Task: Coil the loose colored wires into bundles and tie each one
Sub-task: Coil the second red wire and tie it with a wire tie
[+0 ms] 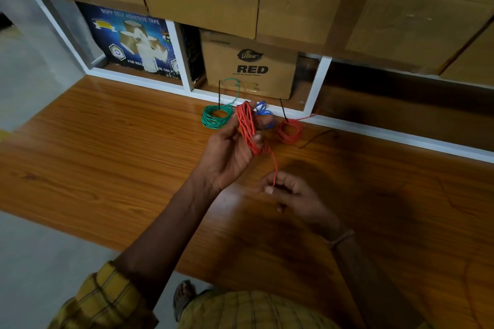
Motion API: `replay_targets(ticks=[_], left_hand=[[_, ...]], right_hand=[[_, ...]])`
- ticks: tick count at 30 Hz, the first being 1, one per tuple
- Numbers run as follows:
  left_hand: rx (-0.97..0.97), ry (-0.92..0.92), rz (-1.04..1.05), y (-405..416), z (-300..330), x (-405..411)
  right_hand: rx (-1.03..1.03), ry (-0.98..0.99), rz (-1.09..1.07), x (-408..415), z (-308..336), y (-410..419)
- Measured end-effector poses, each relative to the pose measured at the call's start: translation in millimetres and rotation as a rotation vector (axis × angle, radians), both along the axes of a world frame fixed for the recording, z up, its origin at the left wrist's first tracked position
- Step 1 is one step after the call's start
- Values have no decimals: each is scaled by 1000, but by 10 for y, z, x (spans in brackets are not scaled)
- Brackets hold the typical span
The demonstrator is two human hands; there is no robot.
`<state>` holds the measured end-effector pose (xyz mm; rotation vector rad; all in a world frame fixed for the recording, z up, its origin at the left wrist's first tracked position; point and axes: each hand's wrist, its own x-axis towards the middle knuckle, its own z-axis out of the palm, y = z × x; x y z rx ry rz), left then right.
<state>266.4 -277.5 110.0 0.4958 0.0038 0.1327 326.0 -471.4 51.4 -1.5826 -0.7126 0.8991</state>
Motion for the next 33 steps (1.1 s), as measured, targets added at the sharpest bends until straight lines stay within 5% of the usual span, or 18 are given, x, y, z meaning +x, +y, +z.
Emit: replay_targets(ticks=[7, 13, 20, 25, 33], left_hand=[[63, 110, 317, 95, -25, 92], [142, 48, 425, 38, -31, 49], [326, 15, 441, 10, -17, 45], [692, 96, 506, -153, 22, 47], [1326, 189, 502, -192, -116, 51]], right_hand=[[-11, -119, -109, -124, -2, 68], [55, -404, -458, -231, 74, 167], [53, -172, -512, -269, 166, 184], [23, 87, -403, -339, 436, 234], [-161, 79, -158, -252, 749, 127]])
